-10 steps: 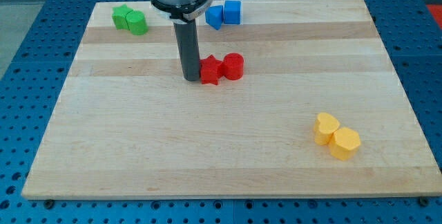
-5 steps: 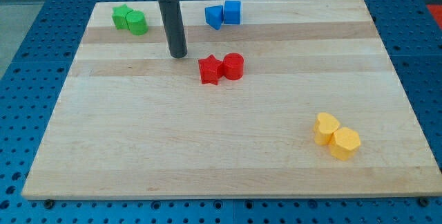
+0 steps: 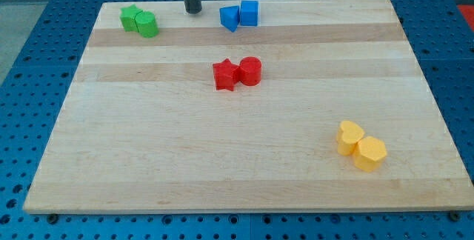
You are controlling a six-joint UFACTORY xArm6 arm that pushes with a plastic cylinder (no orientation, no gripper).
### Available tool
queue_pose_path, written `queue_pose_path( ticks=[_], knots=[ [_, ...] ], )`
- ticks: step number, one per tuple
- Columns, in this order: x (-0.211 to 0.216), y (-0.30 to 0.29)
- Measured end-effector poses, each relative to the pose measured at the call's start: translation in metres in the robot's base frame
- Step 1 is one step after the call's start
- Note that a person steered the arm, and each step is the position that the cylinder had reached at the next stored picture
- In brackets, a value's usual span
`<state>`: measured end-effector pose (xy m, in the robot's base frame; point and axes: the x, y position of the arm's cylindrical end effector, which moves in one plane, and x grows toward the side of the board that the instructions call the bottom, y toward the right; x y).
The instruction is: Move the green star to the left center
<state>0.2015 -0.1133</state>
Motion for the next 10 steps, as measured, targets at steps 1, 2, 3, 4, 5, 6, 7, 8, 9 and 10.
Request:
queue_pose_path(
  ticks=[1,2,3,4,5,6,7,8,9,10],
  knots=[
    [-0.009,-0.026],
    [-0.009,-0.058],
    [-0.009,-0.084],
    [-0.004,-0.092],
    [0.016,-0.092],
    [0.028,-0.098],
    [0.026,-0.116],
    [0.016,-0.136],
    [0.017,-0.152],
    [0.028,-0.158]
  ],
)
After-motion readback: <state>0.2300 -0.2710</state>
